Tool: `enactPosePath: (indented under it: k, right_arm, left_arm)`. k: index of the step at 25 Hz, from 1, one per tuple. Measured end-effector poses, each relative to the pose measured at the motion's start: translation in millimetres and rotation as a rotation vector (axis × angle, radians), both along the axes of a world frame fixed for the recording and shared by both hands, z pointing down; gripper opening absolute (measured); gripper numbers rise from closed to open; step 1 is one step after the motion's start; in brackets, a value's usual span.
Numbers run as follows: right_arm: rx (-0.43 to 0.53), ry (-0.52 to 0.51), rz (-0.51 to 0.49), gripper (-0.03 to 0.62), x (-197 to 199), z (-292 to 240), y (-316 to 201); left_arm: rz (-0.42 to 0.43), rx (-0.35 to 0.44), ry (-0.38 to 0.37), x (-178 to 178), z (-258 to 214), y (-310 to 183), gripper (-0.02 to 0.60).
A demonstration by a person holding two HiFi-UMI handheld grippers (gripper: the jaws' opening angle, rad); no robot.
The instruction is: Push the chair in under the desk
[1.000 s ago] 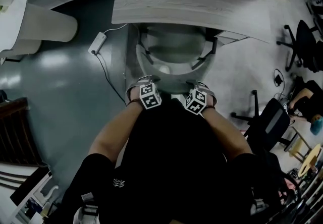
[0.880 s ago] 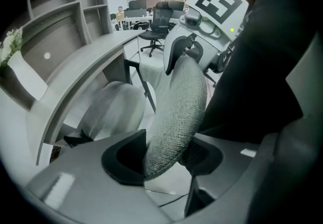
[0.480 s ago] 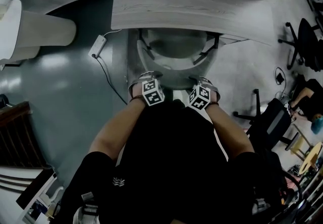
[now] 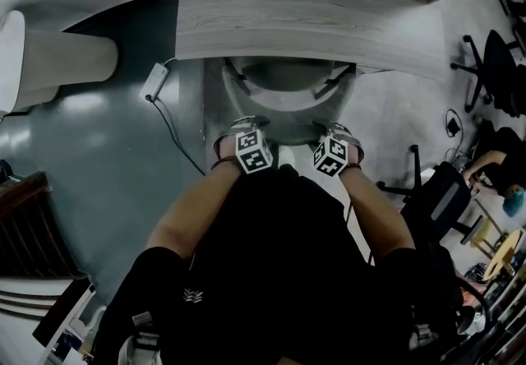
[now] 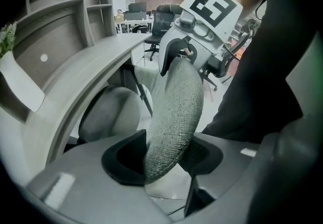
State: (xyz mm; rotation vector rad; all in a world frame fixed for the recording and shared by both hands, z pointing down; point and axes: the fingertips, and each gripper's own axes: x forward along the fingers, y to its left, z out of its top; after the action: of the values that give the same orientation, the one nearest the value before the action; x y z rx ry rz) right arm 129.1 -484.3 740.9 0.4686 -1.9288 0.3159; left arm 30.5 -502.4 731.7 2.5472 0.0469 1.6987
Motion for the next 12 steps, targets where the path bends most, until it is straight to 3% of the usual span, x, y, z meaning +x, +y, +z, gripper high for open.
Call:
enactPosePath:
  k: [12]
  right_arm:
    - [-0.001,-0.025,-0.03,0.221,4.7,1.9,0.6]
  left_arm:
    - [-0.024,-0.002,-0.002,5.0,4.0,0.1,0.219]
